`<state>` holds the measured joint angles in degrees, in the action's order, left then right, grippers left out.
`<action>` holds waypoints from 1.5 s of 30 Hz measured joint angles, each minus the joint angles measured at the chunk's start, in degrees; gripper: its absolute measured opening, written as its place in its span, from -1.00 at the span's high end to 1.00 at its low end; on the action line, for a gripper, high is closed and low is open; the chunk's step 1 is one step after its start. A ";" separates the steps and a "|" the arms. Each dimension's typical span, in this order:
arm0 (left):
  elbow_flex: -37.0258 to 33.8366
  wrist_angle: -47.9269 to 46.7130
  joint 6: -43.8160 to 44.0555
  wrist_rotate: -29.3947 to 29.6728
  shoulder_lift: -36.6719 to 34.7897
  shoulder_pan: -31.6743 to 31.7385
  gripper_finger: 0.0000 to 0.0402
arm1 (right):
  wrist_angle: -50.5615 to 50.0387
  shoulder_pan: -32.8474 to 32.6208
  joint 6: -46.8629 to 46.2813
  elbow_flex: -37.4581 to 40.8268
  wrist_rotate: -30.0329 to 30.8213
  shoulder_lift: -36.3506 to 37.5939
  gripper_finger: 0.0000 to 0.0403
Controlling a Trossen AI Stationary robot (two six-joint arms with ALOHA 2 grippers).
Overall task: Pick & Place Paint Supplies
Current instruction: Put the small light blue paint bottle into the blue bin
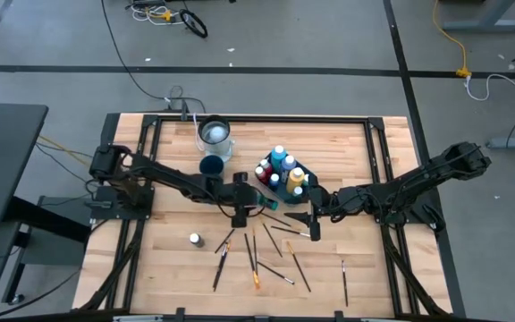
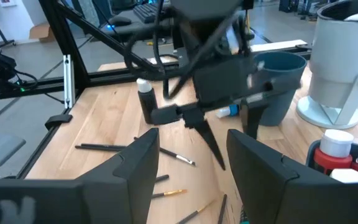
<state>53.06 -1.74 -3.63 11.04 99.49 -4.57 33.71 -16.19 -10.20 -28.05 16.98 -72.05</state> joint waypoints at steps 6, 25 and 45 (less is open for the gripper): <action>0.17 0.61 -0.15 1.60 3.11 1.82 0.11 | -0.71 0.00 -1.26 0.02 0.02 0.00 0.06; 0.42 3.59 -3.81 -9.44 8.14 6.03 0.11 | -1.67 0.01 -1.26 0.02 0.04 0.00 0.06; 2.97 -0.05 -6.19 -1.69 4.87 0.30 0.35 | -1.66 0.00 -1.26 -0.03 0.04 0.00 0.06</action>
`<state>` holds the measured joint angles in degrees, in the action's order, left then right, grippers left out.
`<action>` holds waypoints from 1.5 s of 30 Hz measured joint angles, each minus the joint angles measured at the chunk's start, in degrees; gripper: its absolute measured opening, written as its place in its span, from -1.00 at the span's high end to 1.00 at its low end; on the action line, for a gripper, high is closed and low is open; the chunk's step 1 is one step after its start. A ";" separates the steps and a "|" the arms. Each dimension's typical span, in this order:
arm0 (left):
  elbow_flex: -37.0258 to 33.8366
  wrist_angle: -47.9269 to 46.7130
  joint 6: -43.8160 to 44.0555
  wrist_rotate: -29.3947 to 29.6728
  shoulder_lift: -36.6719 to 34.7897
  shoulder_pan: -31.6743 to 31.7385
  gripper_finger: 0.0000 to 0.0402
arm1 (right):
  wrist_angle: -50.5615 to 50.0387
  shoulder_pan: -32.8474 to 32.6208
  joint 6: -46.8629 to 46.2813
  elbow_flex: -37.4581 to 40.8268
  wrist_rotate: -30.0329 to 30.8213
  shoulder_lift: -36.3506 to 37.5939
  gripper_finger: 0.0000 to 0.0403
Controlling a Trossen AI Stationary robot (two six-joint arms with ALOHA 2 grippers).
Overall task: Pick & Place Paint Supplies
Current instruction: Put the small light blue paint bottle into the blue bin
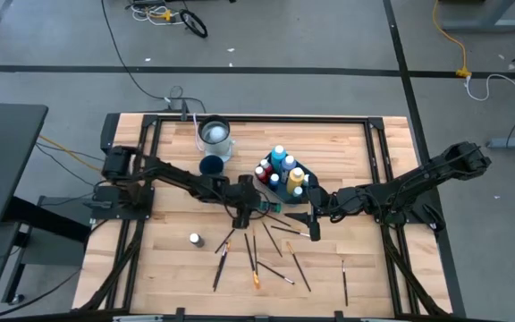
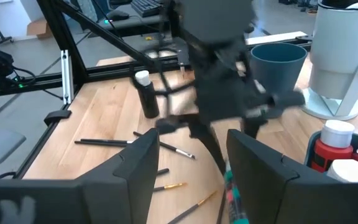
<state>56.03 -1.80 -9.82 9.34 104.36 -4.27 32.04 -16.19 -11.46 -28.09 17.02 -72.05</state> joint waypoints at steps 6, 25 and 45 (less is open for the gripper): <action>5.65 -8.38 -11.60 18.65 -3.17 -6.01 0.35 | -0.03 -0.12 -0.40 -0.03 -1.23 0.01 0.06; 8.24 5.21 -78.15 28.62 -2.98 -5.66 0.33 | -3.52 -0.20 -4.37 -0.15 -16.41 8.81 0.06; 7.93 14.35 -105.77 29.08 4.41 -0.38 0.32 | -5.76 -0.14 -2.58 -0.05 -10.10 8.32 0.06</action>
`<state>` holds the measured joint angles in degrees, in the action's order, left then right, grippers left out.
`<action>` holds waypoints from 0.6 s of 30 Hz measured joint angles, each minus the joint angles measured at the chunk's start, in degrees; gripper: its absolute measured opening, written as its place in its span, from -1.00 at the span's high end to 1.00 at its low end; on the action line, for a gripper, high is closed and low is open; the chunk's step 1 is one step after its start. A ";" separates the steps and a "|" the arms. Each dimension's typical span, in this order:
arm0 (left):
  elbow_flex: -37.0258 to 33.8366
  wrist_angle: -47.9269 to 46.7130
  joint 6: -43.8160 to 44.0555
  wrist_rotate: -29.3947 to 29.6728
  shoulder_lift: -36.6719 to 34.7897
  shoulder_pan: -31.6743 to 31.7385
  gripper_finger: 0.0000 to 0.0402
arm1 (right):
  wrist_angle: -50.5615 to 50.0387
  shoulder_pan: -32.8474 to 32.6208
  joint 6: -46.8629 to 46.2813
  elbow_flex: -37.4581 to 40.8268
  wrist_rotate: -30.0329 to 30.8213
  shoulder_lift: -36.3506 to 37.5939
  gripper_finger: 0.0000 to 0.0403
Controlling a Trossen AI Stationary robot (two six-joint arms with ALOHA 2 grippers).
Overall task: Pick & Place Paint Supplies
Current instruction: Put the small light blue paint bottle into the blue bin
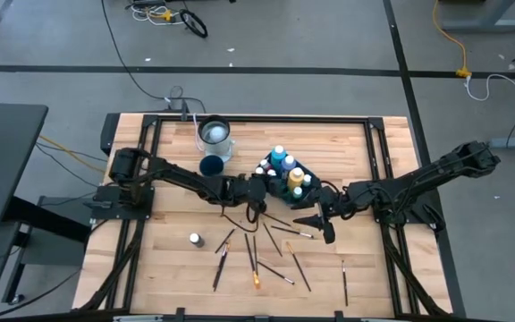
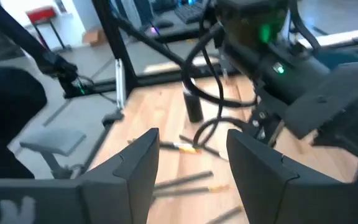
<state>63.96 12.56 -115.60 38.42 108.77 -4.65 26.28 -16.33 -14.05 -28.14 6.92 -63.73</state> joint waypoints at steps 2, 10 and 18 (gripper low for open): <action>-0.09 1.51 -3.31 0.61 0.55 -0.13 0.32 | -0.37 -0.01 0.00 -0.02 -0.20 -0.08 0.06; -0.11 1.42 -8.32 -7.25 1.07 0.25 0.28 | -0.50 -0.01 1.54 -0.02 -0.28 -0.08 0.06; -0.09 5.30 -7.23 -10.20 1.07 0.24 0.08 | -0.70 -0.01 2.39 -0.02 -0.38 -0.08 0.06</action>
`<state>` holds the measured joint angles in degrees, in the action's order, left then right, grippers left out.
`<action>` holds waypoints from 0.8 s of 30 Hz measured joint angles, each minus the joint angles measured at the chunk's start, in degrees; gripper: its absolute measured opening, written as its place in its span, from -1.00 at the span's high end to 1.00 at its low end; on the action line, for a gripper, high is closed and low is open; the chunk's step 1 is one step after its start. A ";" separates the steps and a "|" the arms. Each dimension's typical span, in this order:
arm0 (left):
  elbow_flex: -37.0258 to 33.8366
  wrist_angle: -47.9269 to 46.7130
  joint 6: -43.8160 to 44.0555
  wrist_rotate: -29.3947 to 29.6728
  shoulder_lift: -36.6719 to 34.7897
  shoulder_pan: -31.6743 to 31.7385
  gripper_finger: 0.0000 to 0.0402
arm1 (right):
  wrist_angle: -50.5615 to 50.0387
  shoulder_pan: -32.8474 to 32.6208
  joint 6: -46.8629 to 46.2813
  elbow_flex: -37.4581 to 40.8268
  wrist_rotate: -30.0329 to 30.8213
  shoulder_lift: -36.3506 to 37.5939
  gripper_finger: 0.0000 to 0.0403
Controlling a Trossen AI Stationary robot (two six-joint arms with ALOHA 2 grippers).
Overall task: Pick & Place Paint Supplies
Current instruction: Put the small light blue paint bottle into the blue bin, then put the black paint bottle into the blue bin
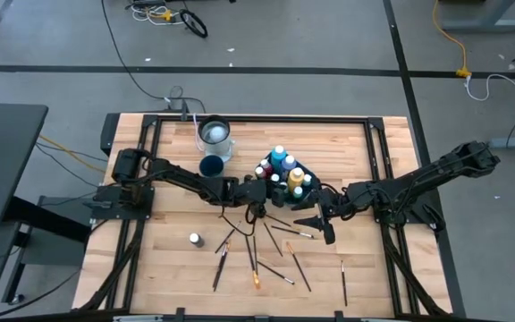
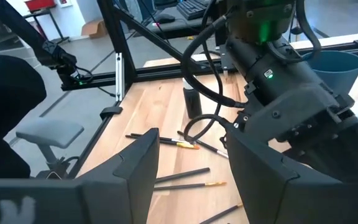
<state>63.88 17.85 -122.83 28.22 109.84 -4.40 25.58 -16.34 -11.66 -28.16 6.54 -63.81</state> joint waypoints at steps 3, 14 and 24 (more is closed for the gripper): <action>-0.01 1.95 2.83 -2.93 0.00 0.00 0.03 | 0.04 0.00 0.32 0.00 0.01 0.00 0.06; 0.03 13.66 22.77 1.26 0.00 -1.26 -0.01 | -0.08 0.00 0.24 0.00 -0.04 0.00 0.06; 0.02 10.12 59.49 18.17 -2.41 -4.13 -0.01 | -0.33 0.00 0.19 0.00 -0.06 0.00 0.06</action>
<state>63.90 27.97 -63.34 46.39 107.43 -8.53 25.26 -16.34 -11.46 -28.16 6.48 -63.81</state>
